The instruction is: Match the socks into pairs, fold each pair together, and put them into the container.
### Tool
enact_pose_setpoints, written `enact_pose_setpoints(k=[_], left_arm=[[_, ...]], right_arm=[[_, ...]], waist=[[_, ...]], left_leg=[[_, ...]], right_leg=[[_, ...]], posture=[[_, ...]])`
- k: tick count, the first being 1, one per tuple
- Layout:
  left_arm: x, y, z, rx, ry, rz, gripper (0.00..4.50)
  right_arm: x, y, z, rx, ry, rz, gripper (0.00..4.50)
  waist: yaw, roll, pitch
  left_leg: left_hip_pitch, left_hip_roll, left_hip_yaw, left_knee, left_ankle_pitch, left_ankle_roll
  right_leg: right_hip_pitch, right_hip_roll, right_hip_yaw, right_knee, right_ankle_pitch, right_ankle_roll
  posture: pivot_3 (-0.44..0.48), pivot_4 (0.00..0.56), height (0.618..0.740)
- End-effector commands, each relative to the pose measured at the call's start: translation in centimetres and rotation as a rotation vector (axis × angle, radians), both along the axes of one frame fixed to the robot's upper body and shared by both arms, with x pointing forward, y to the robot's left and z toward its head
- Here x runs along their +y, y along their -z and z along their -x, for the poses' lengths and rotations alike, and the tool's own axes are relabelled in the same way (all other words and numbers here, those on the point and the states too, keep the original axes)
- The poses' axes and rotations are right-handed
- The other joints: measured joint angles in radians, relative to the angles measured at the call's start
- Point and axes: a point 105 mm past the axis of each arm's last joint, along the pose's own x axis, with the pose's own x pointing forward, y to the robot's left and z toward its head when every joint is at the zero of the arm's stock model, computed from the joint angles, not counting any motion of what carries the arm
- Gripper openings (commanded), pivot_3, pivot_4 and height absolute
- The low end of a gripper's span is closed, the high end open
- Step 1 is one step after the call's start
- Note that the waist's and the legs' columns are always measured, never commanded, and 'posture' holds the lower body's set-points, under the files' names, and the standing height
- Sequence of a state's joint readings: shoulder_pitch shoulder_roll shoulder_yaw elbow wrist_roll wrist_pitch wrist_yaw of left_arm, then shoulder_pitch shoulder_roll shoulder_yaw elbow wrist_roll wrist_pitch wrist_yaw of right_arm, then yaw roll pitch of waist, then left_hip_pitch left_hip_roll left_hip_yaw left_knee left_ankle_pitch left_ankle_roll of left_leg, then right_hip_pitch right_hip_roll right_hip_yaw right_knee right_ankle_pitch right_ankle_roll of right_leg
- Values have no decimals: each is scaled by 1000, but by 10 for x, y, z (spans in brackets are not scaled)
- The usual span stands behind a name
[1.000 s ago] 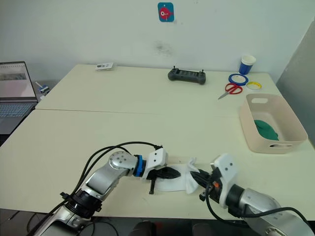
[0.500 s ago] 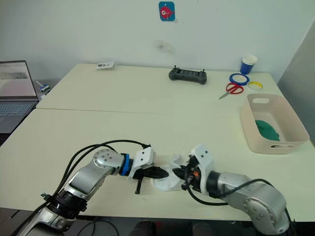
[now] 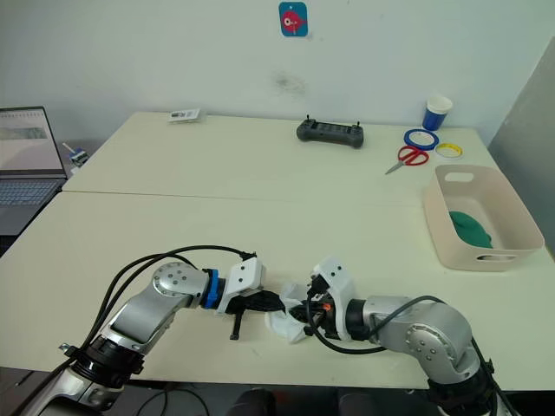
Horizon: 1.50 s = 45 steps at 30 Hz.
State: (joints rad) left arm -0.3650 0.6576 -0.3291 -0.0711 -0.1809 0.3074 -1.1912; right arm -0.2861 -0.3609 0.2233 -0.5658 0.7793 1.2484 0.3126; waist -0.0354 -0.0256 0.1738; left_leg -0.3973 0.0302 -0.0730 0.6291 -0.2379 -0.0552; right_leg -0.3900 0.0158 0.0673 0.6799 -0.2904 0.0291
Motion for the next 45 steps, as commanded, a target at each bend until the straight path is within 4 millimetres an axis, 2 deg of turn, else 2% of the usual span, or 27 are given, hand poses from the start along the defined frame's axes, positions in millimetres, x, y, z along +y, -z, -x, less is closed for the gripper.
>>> enact_pose_setpoints(k=[1, 2, 6, 10, 14, 16, 18, 21, 23, 28, 30, 32, 35, 39, 42, 45], left_arm=[[3, -10, -1, -33, -3, 15, 0], [3, -10, -1, -33, -4, 15, 0], [9, -12, -4, -24, -53, 28, 0], [22, -20, -12, -6, -151, 59, 0], [33, -39, -31, -53, -255, 114, 0], [29, -52, -34, -74, -243, 154, 0], [20, -64, -29, -78, -180, 183, 0], [2, -73, -17, -80, -59, 188, 0], [-12, -74, -9, -78, 24, 177, 0], [-25, -54, 1, -98, 125, 82, 0], [-28, -44, 6, -107, 172, 35, 0], [-25, -33, 7, -96, 185, -11, 0], [-9, -10, 4, -96, 170, -108, 0], [6, 8, 7, -81, 169, -171, 0], [15, 11, 8, -83, 152, -178, 0], [6, -11, 3, -89, 124, -72, 0]], right_arm=[[8, -4, -3, -25, -12, -35, 40], [9, -4, -6, -25, 0, -42, 40], [11, -18, -5, -71, -18, -66, 1110], [3, -34, -1, -126, -31, -74, 2607], [-16, -51, -3, -210, 18, -88, 3962], [-24, -52, -4, -254, 49, -63, 3962], [-34, -46, -10, -283, 109, -11, 3962], [-42, -30, -14, -313, 143, 69, 3270], [-40, -20, -15, -321, 139, 98, 2597], [-30, -5, -18, -348, 112, 136, 661], [-26, 1, -21, -359, 100, 164, 23], [-23, 8, -24, -356, 92, 187, 23], [-25, 20, -29, -364, 100, 250, 23], [-29, 23, -34, -394, 120, 285, 23], [-33, 5, -38, -504, 138, 235, 23], [-27, -23, -26, -567, 80, 84, 23]], waist=[[0, 0, 0], [0, 0, 0], [0, 1, 0], [0, 1, 1], [2, 1, 1], [4, 1, 1], [3, 1, 1], [3, 0, 1], [2, 0, 1], [-8, 0, 2], [-9, 0, 2], [-9, 0, 2], [-12, 0, 2], [-13, 0, 2], [-13, 0, 2], [-14, 0, 2]], left_leg=[[0, 0, 0, 0, 0, 0], [0, 0, 0, 0, 0, 0], [0, 0, 0, 0, 0, 0], [-1, 0, -1, 0, 0, 0], [-1, 0, -2, 0, 0, 0], [-1, 0, -2, 0, 0, 0], [-2, 0, -2, 0, 0, 0], [-2, 0, -1, 0, 0, 0], [-2, 0, -1, 0, 0, 0], [-1, 0, -1, 0, 0, 0], [-1, 0, -1, 0, 0, 0], [-1, 0, -1, 0, 0, 0], [-1, 0, -1, 0, 0, 0], [-1, 0, -1, 0, 0, 0], [0, 0, -1, 0, 0, 0], [0, 0, -1, 0, 0, 0]], right_leg=[[0, 0, 0, 0, 0, 0], [0, 0, 0, 0, 0, 0], [0, 0, 0, 0, 0, 0], [-1, 0, -1, 0, 0, 0], [-1, 0, -2, 0, 0, 0], [0, 0, -2, 0, 0, 0], [0, 0, -2, -1, 0, 0], [-1, 0, -2, -1, 0, 0], [-1, 0, -2, -1, 0, 0], [0, 0, -1, 0, 0, 0], [0, 0, -1, 0, 0, 0], [0, 0, -1, 0, 0, 0], [0, 0, -1, 0, 0, 0], [0, 0, -2, 0, 0, 0], [1, 0, -1, 0, 0, 0], [1, 0, -1, 0, 0, 0]], posture=[[0, 150, 740], [0, 150, 740], [0, 150, 740], [0, 150, 740], [0, 150, 740], [0, 150, 740], [0, 150, 740], [0, 150, 740], [0, 150, 740], [0, 150, 740], [0, 150, 740], [0, 150, 740], [0, 150, 740], [0, 150, 740], [0, 150, 740], [0, 150, 740]])
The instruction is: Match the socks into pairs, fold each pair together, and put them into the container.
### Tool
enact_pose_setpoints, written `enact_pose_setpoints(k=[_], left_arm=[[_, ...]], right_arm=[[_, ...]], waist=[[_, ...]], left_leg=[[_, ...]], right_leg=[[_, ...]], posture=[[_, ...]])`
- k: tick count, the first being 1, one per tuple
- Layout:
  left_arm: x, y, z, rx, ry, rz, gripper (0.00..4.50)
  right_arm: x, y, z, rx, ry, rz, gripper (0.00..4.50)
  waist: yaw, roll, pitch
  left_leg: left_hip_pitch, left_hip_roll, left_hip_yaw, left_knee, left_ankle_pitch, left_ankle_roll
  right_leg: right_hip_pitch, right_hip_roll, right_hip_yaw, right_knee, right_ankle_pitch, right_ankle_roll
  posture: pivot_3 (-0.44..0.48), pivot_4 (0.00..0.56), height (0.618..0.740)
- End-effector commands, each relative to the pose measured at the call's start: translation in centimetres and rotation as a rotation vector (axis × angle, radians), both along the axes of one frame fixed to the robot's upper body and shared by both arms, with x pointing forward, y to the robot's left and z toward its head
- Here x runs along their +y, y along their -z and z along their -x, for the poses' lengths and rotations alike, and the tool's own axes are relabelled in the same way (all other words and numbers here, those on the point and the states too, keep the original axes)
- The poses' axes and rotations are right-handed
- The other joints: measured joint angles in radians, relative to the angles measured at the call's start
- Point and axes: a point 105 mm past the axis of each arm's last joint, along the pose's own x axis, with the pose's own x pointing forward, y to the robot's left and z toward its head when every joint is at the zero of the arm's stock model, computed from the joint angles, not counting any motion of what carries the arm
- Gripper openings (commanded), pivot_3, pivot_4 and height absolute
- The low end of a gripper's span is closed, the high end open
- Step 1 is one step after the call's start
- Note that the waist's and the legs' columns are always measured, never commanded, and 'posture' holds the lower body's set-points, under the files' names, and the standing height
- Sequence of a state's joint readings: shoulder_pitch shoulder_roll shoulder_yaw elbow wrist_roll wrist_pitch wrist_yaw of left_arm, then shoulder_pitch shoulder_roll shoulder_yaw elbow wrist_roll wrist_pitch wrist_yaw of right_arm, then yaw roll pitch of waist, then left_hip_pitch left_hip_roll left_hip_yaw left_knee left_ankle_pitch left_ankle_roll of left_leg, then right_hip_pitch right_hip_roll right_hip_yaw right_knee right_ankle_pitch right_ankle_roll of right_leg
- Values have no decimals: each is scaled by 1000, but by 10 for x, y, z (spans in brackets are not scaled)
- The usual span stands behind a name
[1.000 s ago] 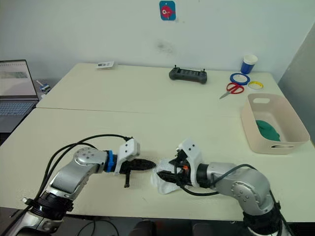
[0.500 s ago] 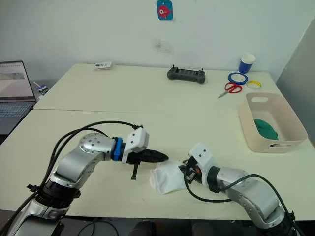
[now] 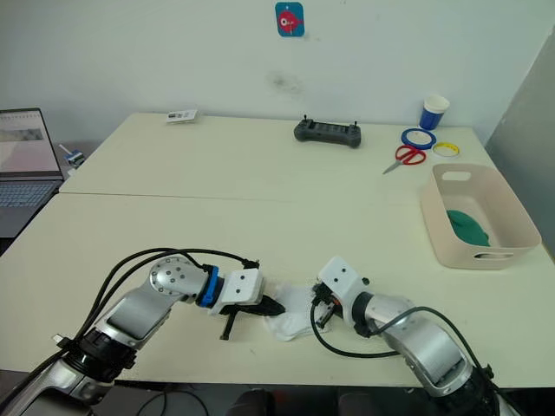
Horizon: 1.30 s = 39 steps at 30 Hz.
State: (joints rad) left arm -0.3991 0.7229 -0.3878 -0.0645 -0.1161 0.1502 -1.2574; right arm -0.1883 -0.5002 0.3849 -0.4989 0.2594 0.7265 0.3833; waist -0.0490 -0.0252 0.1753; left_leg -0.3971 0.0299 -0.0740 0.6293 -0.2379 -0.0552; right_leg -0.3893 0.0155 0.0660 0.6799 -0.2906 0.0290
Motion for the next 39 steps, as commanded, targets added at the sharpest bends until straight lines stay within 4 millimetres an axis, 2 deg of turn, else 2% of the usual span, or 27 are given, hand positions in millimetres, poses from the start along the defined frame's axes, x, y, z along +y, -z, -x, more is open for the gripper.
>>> enact_pose_setpoints(k=[1, 4, 7, 10, 13, 18, 22, 27, 29, 31, 34, 39], left_arm=[[-1, -17, -3, 23, -28, 71, 0], [-11, -37, -1, 45, -7, 134, 0], [-15, -38, 4, 54, 42, 114, 0], [-12, -23, 10, 89, 54, 64, 0], [-6, -5, 7, 107, 1, 26, 0], [9, 21, 0, 67, -52, -74, 0], [9, 18, 3, 73, -45, -51, 0], [-11, -25, 4, 80, -19, 109, 0], [-17, -32, 0, 67, -29, 126, 0], [-16, -27, -3, 49, -24, 93, 0], [-3, -5, 1, 47, 13, -20, 0], [10, 23, -1, 81, -20, -92, 0]], right_arm=[[5, -40, 13, -104, -116, -135, 23], [8, -36, 26, -62, -217, -103, 23], [10, -18, 32, -12, -286, -14, 23], [14, -3, 31, 23, -318, 24, 23], [13, 9, 36, 45, -353, 74, 23], [-7, 27, 49, 57, -376, 196, 23], [-13, 19, 49, 22, -333, 160, 23], [-14, -8, 46, -46, -257, 49, 23], [-17, -15, 46, -58, -230, 32, 23], [-21, -19, 44, -87, -192, 48, 23], [-23, -20, 44, -62, -139, 30, 23], [-23, -16, 45, 123, -87, -33, 23]], waist=[[0, 0, 0], [-1, 0, 1], [-1, 0, 1], [-6, 0, 1], [-6, 0, 1], [2, 0, 0], [5, -1, -1], [5, -1, 0], [7, -1, 1], [11, -1, 1], [11, -1, 1], [12, 0, 1]], left_leg=[[0, 0, 0, 0, 0, 0], [-1, 0, -1, 0, 0, 0], [-1, 0, -1, 0, 0, 0], [0, 0, 0, 0, 0, 0], [0, 0, 0, 0, 0, 0], [0, 0, 0, 0, 0, 0], [3, 0, 0, 0, 0, 0], [2, 0, 0, 0, 0, 0], [1, 0, 0, 1, 0, 0], [0, 0, 0, 1, 0, 0], [1, 0, 0, 0, 0, 0], [1, 0, -1, 0, 0, 0]], right_leg=[[0, 0, 0, 0, 0, 0], [0, 0, -1, 0, 0, 0], [0, 0, -1, 0, 0, 0], [0, 0, 0, 0, 0, 0], [0, 1, 0, 0, 0, 0], [1, 0, 0, 0, 0, 0], [3, 0, 0, 0, 0, 0], [2, 0, 0, 1, 0, 0], [1, 0, 0, 1, 0, 0], [1, 0, 0, 1, 0, 0], [1, 0, 0, 0, 0, 0], [1, 1, -1, 1, 0, 0]], posture=[[0, 150, 740], [0, 150, 740], [0, 150, 740], [0, 150, 740], [0, 150, 740], [0, 150, 740], [0, 150, 740], [0, 150, 740], [0, 150, 740], [0, 150, 740], [0, 150, 740], [0, 150, 740]])
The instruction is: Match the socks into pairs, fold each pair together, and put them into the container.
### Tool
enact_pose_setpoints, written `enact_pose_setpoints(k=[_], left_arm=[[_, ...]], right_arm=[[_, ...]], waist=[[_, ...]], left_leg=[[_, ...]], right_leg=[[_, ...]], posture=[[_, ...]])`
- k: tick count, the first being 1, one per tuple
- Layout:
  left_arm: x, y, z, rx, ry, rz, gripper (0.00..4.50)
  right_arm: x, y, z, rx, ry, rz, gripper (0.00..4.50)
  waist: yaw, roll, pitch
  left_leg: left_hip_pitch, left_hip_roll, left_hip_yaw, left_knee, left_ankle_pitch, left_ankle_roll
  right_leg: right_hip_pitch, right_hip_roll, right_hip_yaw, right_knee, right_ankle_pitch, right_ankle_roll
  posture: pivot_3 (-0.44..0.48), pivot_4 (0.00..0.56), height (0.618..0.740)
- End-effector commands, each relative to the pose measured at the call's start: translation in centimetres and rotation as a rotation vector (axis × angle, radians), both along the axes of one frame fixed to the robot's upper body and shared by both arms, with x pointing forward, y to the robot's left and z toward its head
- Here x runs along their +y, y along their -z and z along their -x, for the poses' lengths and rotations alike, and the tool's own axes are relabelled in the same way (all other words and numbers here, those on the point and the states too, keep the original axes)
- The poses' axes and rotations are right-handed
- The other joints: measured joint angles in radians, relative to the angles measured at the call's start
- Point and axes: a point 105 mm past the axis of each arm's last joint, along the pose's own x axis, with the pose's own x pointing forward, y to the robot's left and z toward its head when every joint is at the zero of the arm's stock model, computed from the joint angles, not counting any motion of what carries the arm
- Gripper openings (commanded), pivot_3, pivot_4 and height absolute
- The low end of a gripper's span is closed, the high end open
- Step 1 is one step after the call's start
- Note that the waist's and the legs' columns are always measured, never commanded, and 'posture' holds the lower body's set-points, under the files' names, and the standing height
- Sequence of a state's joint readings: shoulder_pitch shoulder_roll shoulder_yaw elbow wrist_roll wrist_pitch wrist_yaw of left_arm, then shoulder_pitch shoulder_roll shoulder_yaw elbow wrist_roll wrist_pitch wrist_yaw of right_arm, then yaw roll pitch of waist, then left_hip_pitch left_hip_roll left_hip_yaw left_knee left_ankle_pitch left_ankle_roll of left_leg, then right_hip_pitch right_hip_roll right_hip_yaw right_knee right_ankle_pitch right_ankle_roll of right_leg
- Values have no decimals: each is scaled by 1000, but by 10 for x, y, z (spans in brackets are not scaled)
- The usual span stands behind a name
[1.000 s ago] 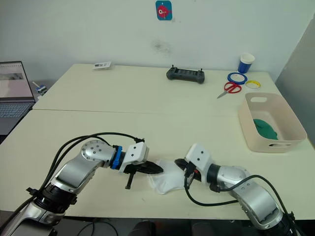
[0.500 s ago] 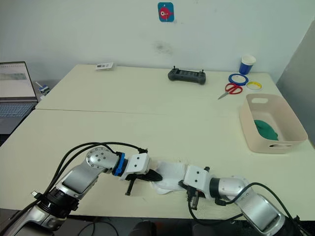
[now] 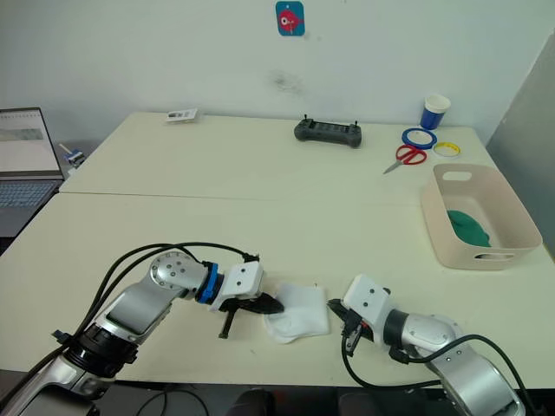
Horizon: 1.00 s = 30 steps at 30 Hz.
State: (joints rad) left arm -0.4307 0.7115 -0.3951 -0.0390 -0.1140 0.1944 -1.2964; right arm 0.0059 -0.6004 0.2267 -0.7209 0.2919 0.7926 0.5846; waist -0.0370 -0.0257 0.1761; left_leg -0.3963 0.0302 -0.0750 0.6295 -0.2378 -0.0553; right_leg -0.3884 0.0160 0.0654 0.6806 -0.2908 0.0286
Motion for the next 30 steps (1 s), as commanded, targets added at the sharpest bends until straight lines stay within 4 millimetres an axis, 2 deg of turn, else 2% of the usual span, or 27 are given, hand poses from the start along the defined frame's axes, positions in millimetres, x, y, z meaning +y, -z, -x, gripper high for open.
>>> enact_pose_setpoints(k=[1, 3, 5, 9, 17, 21, 30], left_arm=[[15, 27, 3, 28, -12, -98, 0], [19, 31, 5, 26, -4, -115, 0], [19, 31, 8, 32, -2, -105, 0], [18, 32, 14, 40, -3, -93, 0], [16, 33, 15, 33, -7, -91, 0], [15, 35, 15, 31, -11, -89, 0], [18, 36, 14, 31, -23, -89, 0]], right_arm=[[1, -8, 1, 81, 21, -29, 23], [-2, -5, -2, 138, 62, -36, 23], [-2, -2, -1, 244, 85, -75, 611], [5, -9, -2, 385, 113, -187, 1897], [7, 11, -6, 540, 162, -130, 4456], [21, 17, -10, 598, 164, -147, 4456], [55, 14, -10, 718, 90, -279, 4456]], waist=[[0, 0, 0], [0, 0, -1], [-3, 0, -1], [-7, 2, -2], [-11, 3, -5], [-20, 4, -11], [-23, 6, -15]], left_leg=[[0, 0, 1, 0, 0, 0], [2, 0, 1, 0, 0, 0], [3, 0, 1, 0, 0, 0], [4, 1, 1, -1, 0, 0], [3, 0, 2, -1, 0, 0], [5, 0, 2, -1, 0, 0], [12, 1, 3, -4, 0, 0]], right_leg=[[0, 0, 1, 0, 0, 0], [2, 0, 1, 0, 0, 0], [2, 0, 1, 0, 0, 0], [2, 0, 1, 1, 0, 0], [2, 0, 2, 0, 0, 0], [3, 0, 2, 1, 0, 0], [8, 0, 3, 0, -1, -2]], posture=[[0, 150, 740], [0, 150, 740], [0, 150, 740], [0, 150, 740], [0, 150, 740], [0, 150, 740], [0, 150, 740]])
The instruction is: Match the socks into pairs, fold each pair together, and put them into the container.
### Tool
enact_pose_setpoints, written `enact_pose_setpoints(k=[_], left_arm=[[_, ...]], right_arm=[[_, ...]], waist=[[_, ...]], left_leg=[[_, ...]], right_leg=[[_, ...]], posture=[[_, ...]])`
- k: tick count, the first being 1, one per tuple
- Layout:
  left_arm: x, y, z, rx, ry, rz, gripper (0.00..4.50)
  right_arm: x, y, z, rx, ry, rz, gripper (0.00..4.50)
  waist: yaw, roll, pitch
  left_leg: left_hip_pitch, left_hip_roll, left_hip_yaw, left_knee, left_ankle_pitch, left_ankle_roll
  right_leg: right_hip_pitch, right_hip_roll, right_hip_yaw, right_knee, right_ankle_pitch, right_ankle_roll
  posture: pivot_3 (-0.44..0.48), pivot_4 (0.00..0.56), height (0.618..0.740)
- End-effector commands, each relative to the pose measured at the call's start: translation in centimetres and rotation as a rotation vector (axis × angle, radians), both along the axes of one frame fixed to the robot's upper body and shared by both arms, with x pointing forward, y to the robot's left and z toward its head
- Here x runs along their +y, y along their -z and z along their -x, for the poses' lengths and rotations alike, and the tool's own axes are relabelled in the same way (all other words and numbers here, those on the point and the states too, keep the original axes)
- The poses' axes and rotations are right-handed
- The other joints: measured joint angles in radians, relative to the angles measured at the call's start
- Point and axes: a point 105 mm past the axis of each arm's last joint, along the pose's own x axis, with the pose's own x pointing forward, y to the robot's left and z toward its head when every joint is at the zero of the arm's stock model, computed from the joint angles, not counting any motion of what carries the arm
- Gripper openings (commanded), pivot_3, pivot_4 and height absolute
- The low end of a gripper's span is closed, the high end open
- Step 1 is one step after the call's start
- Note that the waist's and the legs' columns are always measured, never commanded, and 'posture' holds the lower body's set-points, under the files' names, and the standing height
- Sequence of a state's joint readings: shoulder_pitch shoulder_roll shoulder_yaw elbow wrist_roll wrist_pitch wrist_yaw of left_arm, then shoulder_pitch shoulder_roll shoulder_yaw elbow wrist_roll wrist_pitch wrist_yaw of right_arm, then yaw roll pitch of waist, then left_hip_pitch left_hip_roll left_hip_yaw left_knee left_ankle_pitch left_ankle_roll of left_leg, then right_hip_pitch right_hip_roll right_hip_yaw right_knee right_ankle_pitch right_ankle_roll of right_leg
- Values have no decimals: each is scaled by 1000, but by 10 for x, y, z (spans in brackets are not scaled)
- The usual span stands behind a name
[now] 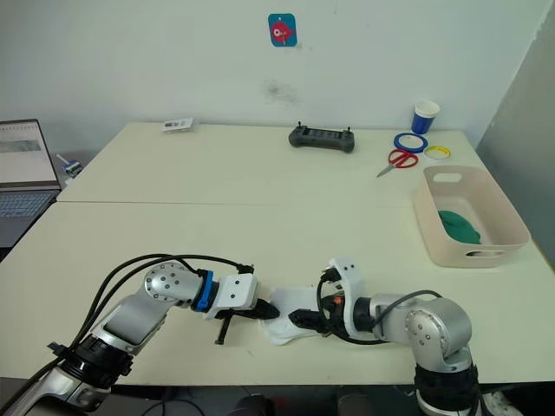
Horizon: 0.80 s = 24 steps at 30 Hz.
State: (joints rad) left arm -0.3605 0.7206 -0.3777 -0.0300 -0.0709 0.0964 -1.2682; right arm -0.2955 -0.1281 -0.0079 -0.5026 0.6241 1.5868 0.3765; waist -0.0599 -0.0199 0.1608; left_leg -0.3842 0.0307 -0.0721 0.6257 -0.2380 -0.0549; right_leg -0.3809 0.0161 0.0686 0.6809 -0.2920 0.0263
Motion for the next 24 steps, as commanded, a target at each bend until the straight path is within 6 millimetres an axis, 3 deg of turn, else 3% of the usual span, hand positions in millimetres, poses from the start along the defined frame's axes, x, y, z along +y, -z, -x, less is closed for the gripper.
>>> enact_pose_setpoints(k=[1, 16, 19, 24], left_arm=[[10, 24, 8, 76, -23, -74, 0], [19, 20, 6, 66, -61, -60, 0], [18, 17, 6, 79, -79, -33, 0], [19, 9, 4, 99, -105, 14, 0]], right_arm=[[13, 4, 6, 81, -49, -56, 4456], [30, -2, -1, 140, -55, -165, 4456], [30, -1, -3, 133, -37, -162, 3640], [27, 1, -5, 122, -3, -162, 1915]], waist=[[0, 0, 0], [-6, 2, 0], [-6, 2, 0], [-8, 2, 1]], left_leg=[[0, 0, 0, -1, 0, 0], [0, 1, 0, -3, 0, 0], [0, 1, 0, -3, 0, 0], [-6, 1, 0, -4, 0, 0]], right_leg=[[0, 0, 0, 0, 0, 0], [-2, 0, 0, 0, 0, -1], [-3, 0, 0, 0, 0, -1], [-8, 0, 0, 0, 0, -1]], posture=[[0, 150, 740], [0, 150, 740], [0, 150, 740], [0, 150, 740]])
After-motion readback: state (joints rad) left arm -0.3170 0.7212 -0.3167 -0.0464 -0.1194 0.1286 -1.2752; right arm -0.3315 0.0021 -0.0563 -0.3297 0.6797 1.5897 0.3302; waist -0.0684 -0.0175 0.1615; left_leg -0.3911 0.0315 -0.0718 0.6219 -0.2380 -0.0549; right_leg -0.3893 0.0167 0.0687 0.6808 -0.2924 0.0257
